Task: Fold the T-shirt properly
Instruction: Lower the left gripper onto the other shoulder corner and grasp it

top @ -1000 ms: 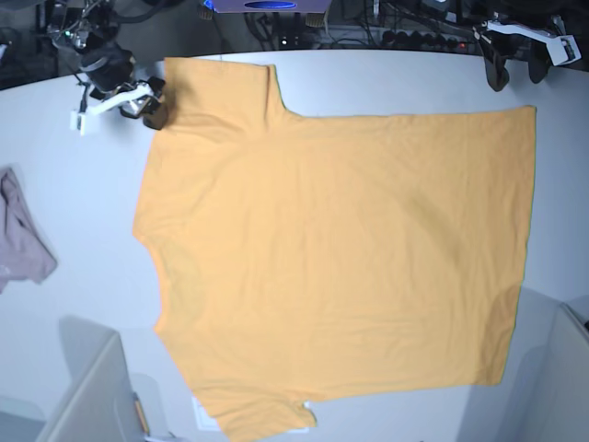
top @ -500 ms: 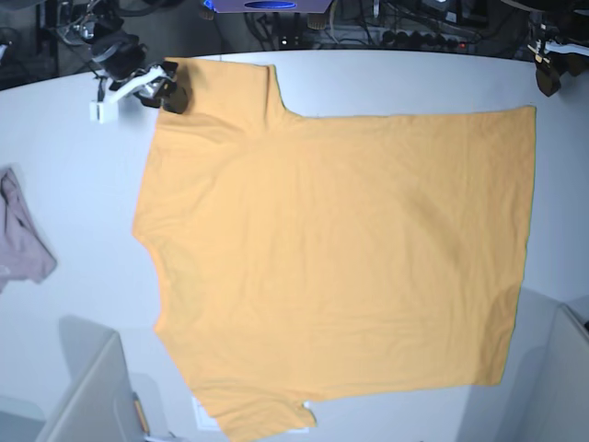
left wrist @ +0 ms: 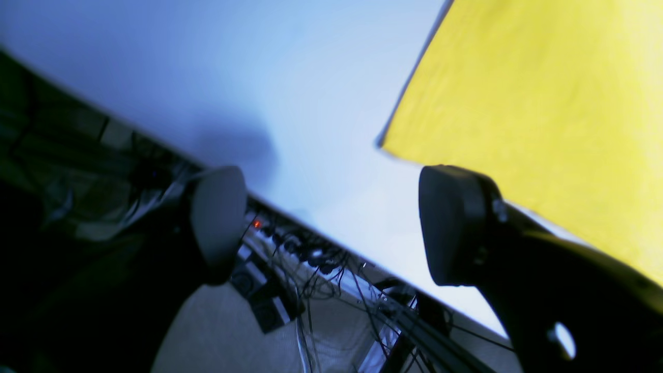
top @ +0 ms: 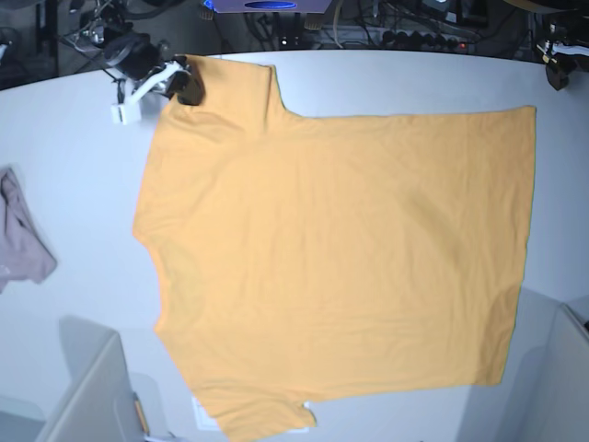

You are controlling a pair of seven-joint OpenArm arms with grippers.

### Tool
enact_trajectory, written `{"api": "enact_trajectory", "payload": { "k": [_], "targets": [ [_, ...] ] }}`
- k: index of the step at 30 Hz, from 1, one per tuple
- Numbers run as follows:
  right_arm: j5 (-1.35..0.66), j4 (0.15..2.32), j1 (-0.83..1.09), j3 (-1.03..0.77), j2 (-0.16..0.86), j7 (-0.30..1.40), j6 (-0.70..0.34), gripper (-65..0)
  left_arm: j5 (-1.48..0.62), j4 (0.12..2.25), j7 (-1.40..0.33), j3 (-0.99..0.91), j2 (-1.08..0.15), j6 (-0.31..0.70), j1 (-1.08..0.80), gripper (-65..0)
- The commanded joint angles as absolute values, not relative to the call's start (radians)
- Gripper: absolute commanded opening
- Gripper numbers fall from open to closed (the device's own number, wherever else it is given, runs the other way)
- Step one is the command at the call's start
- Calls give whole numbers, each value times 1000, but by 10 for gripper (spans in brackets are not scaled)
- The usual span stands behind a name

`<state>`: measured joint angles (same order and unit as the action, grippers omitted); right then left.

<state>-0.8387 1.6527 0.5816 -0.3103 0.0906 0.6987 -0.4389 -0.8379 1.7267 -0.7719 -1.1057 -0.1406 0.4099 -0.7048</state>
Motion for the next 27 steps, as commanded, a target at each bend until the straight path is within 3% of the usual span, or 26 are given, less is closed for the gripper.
{"api": "enact_trajectory", "payload": {
  "k": [1, 2, 15, 27],
  "targets": [
    [-816, 1650, 590, -311, 96, 719, -430, -588, -854, 1727, -753, -1115, -156, 414, -700, -148],
    [-816, 1646, 590, -309, 97, 719, -430, -650, -854, 1715, -753, -1115, -156, 414, -697, -148],
    [-816, 1649, 590, -311, 102, 725, -430, -650, -852, 1515, -753, -1020, -157, 414, -565, -148],
    [-816, 1649, 590, -311, 104, 727, -430, -650, -848, 1481, -753, -905, -157, 410, -476, -148]
  ]
}}
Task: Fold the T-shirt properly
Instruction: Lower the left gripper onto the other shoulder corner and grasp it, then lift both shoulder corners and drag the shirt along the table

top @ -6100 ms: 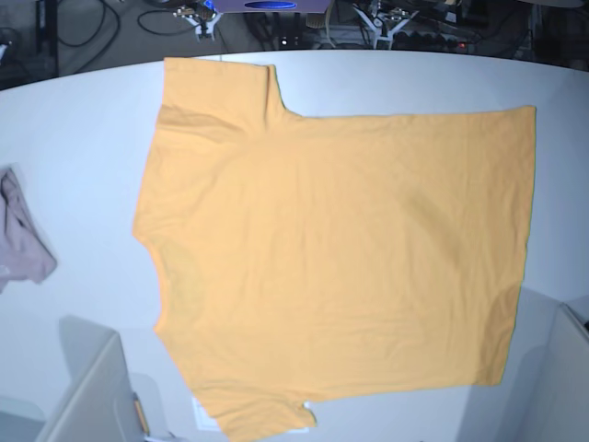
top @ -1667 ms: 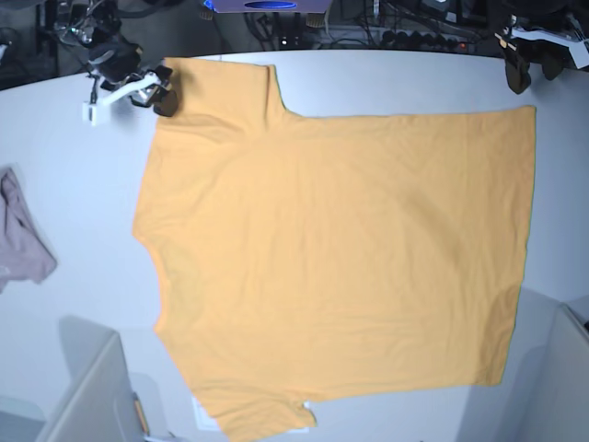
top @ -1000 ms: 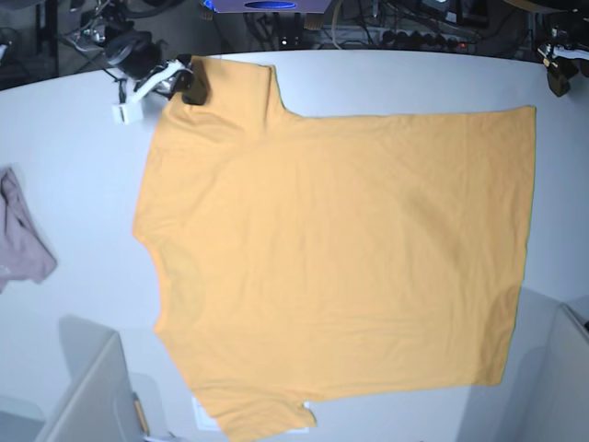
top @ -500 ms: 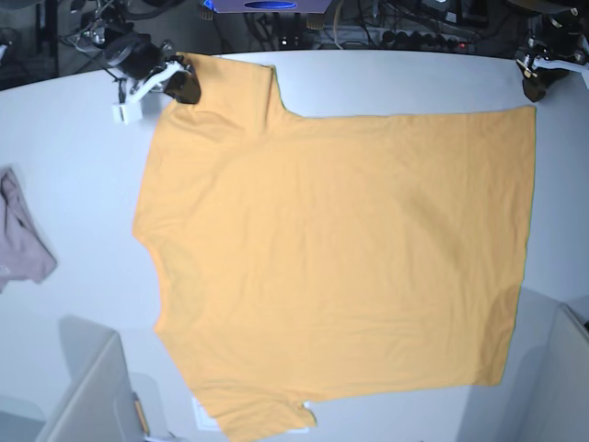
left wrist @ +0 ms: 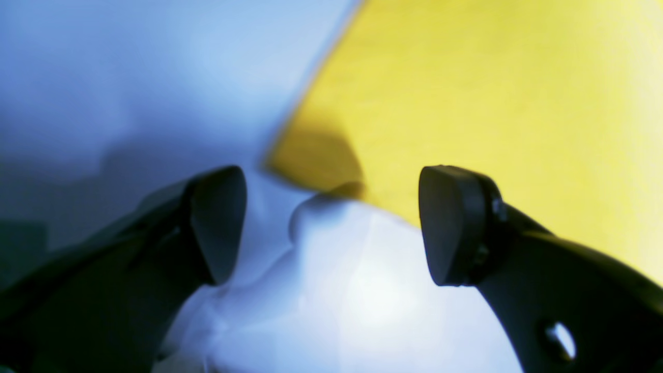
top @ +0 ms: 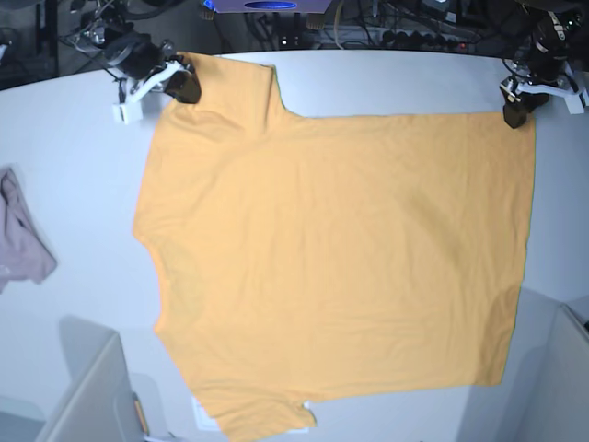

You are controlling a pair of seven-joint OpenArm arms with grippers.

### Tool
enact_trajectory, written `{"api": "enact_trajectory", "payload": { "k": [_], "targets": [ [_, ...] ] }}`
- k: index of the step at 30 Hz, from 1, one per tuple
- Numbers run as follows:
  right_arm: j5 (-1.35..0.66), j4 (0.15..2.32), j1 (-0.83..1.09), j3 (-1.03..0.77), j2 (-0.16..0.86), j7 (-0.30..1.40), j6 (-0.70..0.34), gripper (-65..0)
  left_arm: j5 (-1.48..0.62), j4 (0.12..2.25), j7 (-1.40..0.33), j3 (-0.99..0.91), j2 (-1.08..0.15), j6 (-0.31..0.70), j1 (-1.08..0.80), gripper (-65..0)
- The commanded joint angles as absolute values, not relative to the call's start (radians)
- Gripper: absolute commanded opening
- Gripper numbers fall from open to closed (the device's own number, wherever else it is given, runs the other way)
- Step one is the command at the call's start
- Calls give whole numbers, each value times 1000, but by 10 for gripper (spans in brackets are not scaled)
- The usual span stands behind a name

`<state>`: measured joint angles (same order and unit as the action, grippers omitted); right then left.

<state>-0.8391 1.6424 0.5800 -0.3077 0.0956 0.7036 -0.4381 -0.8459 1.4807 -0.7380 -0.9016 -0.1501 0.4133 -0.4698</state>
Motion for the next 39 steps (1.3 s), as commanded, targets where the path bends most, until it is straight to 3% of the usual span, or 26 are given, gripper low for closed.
{"api": "enact_trajectory", "payload": {
  "k": [1, 13, 16, 22, 30, 39],
  "targets": [
    [-816, 1649, 590, -312, 104, 727, -430, -650, -848, 1463, -753, -903, -156, 410, -467, -148],
    [-816, 1644, 590, -314, 104, 727, -430, -650, -851, 1345, -753, -894, -156, 410, -407, -161],
    [-816, 1641, 590, -314, 104, 723, -430, -650, -848, 1340, -753, -894, -154, 410, -390, -283],
    [-816, 1644, 590, -315, 102, 720, -430, -650, -848, 1351, -754, -892, -159, 410, -381, -650],
    [-822, 1673, 599, -315, 94, 720, -432, -650, -848, 1365, -754, -894, -160, 410, -410, -650],
    [-823, 1886, 691, -308, 94, 723, -432, -650, -846, 1537, -748, -897, -159, 410, -518, -650]
  ]
}}
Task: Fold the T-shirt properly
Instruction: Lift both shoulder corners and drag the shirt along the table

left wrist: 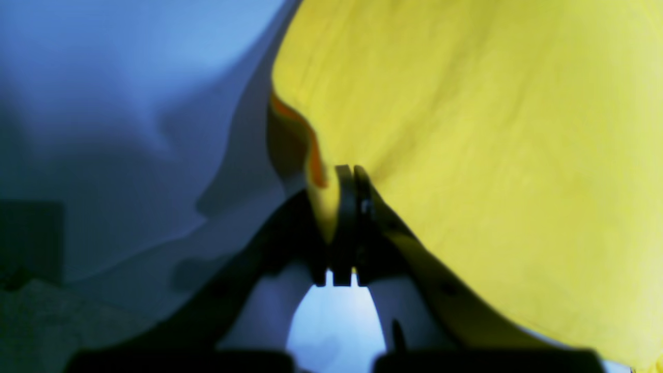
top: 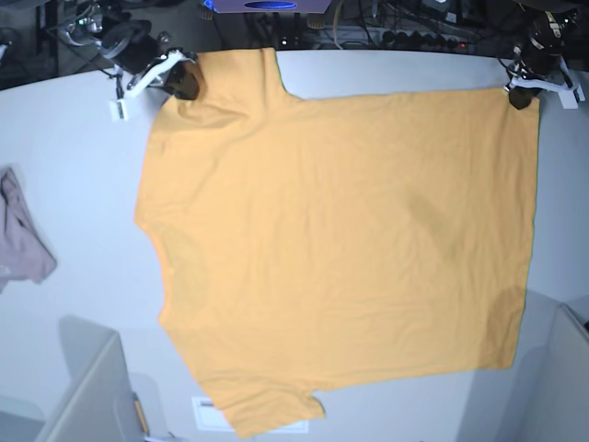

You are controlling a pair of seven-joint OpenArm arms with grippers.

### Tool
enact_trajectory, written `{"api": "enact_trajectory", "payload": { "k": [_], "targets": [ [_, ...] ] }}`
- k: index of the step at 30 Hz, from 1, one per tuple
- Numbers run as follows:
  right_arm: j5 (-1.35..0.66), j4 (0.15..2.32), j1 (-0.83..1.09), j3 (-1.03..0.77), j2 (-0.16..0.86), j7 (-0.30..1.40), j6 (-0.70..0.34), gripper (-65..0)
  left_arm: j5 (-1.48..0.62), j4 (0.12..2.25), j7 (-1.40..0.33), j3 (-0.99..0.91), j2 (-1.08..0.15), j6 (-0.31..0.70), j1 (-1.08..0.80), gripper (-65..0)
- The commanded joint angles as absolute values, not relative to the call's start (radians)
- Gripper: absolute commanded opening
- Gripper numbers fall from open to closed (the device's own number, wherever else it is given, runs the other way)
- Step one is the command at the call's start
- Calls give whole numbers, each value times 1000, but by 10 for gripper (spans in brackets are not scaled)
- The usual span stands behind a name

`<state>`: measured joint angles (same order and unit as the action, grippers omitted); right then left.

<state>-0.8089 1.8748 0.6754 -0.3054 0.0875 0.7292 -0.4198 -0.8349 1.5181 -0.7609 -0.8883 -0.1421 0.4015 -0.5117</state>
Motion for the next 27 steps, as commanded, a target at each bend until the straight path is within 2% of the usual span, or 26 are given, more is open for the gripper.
{"api": "enact_trajectory", "payload": {
  "k": [1, 7, 12, 15, 23, 27],
  "targets": [
    [-831, 1902, 696, -308, 94, 723, -432, -650, -846, 1546, -748, -900, -159, 410, -527, -650],
    [-995, 1917, 697, -308, 104, 727, -432, -650, -846, 1616, -750, -901, -159, 410, -565, -650],
    [-1053, 1949, 641, -308, 104, 728, -430, -650, -846, 1656, -753, -901, -159, 403, -529, -650],
    [-1089, 1956, 593, -317, 104, 762, -427, -650, -846, 1678, -754, -895, -159, 335, -499, -650],
    [-1096, 1951, 446, -374, 94, 894, -421, -650, -846, 1678, -754, -898, -160, 315, -429, -650],
    [-1096, 1943, 389, -372, 94, 897, -361, -650, -846, 1672, -754, -901, -160, 314, -395, -650]
  ]
}}
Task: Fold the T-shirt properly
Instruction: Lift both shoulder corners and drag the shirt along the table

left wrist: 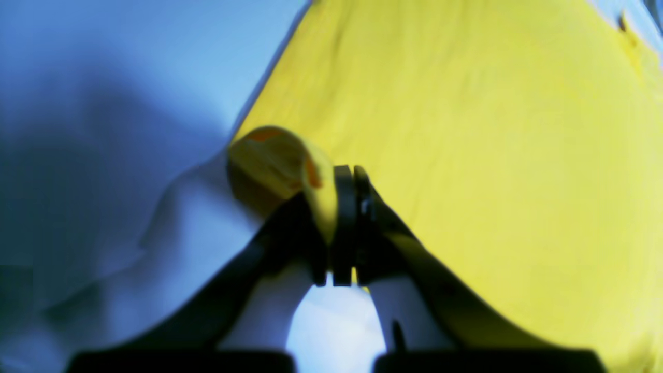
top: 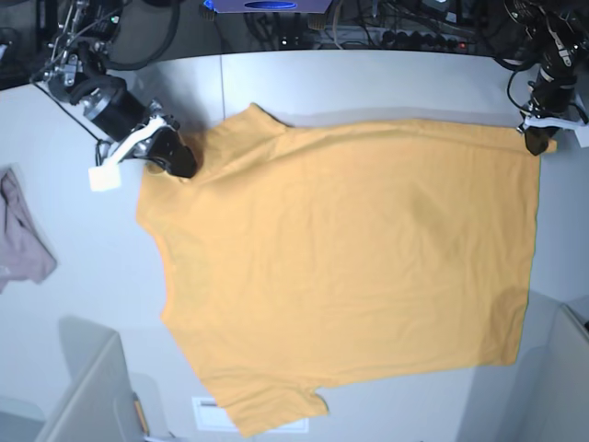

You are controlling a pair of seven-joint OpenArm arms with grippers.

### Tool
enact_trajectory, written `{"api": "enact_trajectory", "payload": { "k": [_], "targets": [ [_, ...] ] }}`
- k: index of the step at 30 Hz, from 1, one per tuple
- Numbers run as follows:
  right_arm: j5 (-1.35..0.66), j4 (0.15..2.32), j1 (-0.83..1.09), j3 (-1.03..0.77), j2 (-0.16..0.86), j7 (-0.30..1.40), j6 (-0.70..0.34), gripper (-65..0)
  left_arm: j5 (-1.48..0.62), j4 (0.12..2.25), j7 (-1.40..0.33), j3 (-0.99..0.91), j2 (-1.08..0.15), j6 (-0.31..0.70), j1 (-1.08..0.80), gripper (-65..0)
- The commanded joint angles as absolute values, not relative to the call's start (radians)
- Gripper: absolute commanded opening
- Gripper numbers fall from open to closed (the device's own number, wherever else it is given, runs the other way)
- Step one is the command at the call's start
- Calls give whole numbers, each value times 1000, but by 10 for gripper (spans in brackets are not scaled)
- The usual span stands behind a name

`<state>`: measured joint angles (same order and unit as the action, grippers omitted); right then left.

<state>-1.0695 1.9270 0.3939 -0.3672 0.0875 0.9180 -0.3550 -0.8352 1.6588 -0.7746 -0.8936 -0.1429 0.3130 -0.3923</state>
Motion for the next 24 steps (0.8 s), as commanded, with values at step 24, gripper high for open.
{"api": "enact_trajectory", "payload": {
  "k": [24],
  "targets": [
    [-1092, 1561, 54, -360, 105, 898, -352, -650, -846, 1575, -754, -857, -216, 259, -214, -650]
  ]
}}
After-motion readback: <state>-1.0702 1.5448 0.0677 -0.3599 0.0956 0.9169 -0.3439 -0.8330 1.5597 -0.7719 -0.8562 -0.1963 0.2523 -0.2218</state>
